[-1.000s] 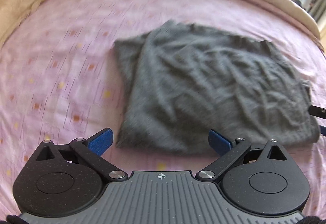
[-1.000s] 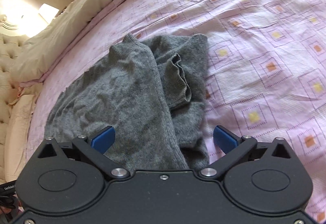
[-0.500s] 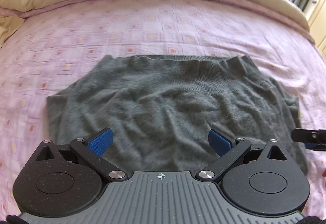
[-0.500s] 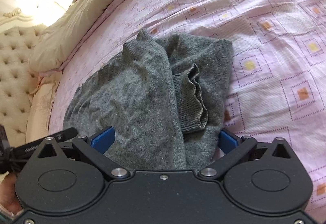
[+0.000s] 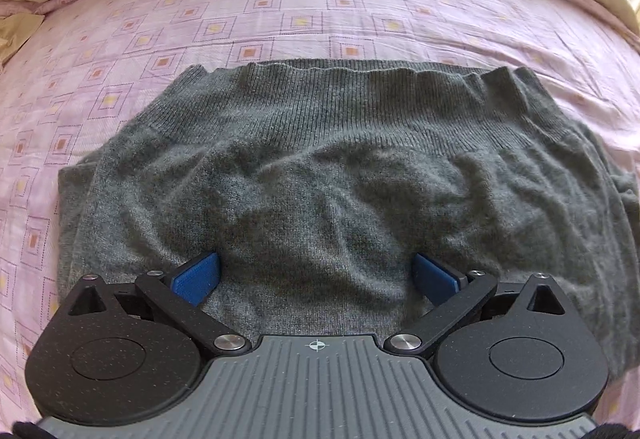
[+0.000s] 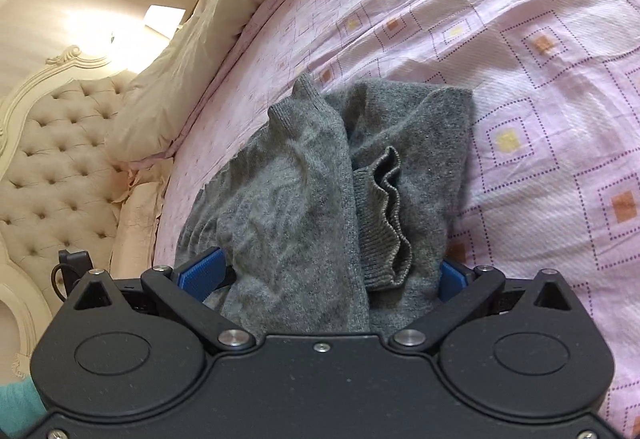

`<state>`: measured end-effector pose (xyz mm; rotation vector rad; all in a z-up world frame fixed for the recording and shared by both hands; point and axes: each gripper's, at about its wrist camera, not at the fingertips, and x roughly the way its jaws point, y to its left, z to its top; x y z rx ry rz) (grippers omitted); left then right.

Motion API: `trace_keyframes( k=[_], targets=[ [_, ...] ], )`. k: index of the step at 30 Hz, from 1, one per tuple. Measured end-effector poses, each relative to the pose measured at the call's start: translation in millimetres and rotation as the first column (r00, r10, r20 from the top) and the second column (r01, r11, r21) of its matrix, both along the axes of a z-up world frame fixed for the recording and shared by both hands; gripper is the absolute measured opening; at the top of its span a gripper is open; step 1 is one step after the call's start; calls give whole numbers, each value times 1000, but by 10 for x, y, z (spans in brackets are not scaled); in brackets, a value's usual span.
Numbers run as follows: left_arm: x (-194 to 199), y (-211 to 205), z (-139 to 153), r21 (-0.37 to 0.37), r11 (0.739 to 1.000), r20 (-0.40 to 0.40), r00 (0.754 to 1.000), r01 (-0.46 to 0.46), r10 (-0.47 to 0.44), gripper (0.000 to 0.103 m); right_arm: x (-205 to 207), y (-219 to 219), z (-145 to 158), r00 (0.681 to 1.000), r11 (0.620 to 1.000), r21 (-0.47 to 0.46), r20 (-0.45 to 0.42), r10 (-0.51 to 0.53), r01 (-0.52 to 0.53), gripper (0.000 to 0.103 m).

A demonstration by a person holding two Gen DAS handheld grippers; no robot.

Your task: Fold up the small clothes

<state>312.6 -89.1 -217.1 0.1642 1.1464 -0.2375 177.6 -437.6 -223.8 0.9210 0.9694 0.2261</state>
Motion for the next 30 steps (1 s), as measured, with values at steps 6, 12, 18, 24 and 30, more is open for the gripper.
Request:
trace_keyframes(
  k=[6,12,18,24,30],
  targets=[
    [6,-26,-10,17,1000,-9,1000,-23,23,103,-10,12,1,1000,1000,-7,8,6,-6,103],
    [153,-45,63,16,999,-56,998,-32,33,101,2,42,14,1000,1000,-24,3,14,-13,103],
    [324,-103,113,22,999,5,1000,-23,23,101,4,53,12,1000,1000,-28,-3,5,-5,103],
    [449,-121,-12,36,999,-12,1000,-7,8,103,53,96,39,1000,998,-58,-25,17,-18,103],
    [347,-18,105,-3,1000,-7,1000,4,-4,100,143,224,121,997,990,-137,-70,37,-46,96]
  ],
)
